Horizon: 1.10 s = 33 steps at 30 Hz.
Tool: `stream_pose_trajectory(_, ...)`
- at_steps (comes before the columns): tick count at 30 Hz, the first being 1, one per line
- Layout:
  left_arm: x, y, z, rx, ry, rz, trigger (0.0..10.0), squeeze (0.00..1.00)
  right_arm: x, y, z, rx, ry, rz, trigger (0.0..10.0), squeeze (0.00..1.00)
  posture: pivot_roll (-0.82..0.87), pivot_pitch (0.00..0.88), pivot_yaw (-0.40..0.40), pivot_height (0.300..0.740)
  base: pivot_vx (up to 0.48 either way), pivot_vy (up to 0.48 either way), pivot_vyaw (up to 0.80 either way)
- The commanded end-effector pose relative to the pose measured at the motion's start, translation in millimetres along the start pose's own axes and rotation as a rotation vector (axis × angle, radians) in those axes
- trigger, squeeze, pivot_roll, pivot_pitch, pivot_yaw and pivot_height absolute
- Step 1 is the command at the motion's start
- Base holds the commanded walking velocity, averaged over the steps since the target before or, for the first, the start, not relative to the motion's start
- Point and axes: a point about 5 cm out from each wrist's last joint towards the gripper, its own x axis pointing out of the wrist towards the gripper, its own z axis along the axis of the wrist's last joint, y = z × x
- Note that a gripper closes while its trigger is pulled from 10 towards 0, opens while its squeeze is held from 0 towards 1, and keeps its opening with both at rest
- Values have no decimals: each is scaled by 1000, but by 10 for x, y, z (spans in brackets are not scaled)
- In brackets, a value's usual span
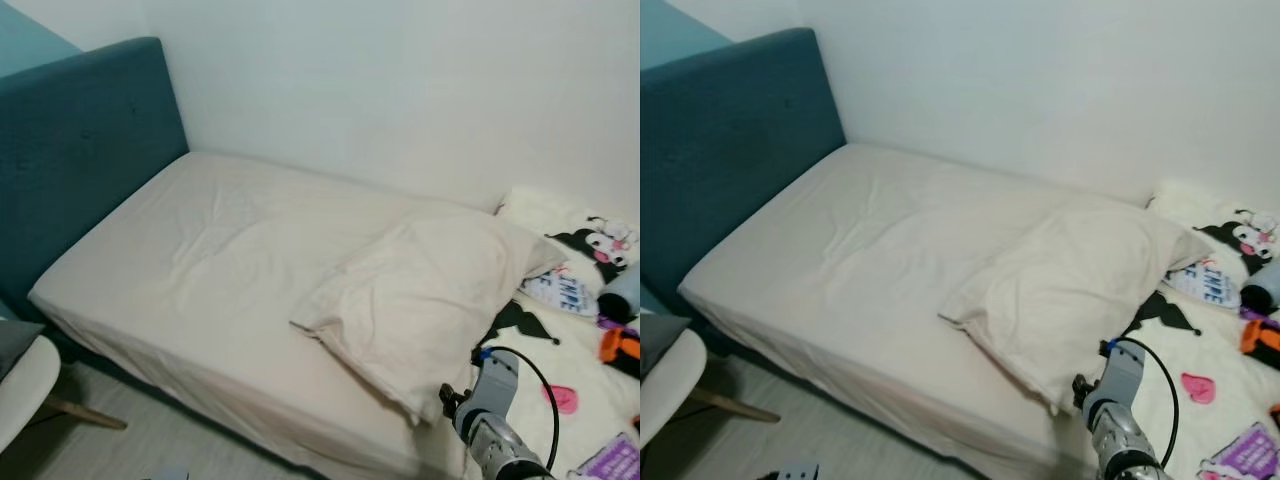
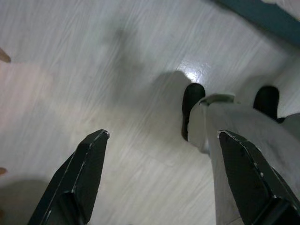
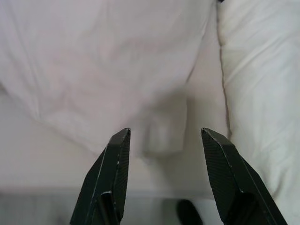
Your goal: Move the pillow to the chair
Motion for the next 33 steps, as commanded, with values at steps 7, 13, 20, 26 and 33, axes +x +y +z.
stream_pose_trajectory(7, 12, 165, 171, -113, -69, 57, 10000, 0, 20, -66, 244, 150, -73, -9, 10000, 0, -67, 59, 33, 686, 0, 0, 0)
stream_pose_trajectory(13, 25, 197, 331, -110, -116, 66, 10000, 0, 26, -37, 308, 215, -96, 27, 10000, 0, -64, 59, 38, 661, 0, 0, 0)
stream_pose_trajectory(20, 30, 182, 436, -120, -158, 62, 10000, 0, 30, -15, 386, 231, -119, 63, 10000, 0, -64, 63, 37, 636, 0, 0, 0)
stream_pose_trajectory(26, 30, 153, 436, -132, -168, 62, 10000, 0, 35, 34, 452, 225, -135, 105, 10000, 0, -69, 67, 36, 611, 0, 0, 0)
stream_pose_trajectory(33, 31, 113, 459, -134, -183, 53, 10000, 0, 37, 81, 487, 221, -144, 136, 10000, 0, -64, 74, 38, 576, 0, 0, 0)
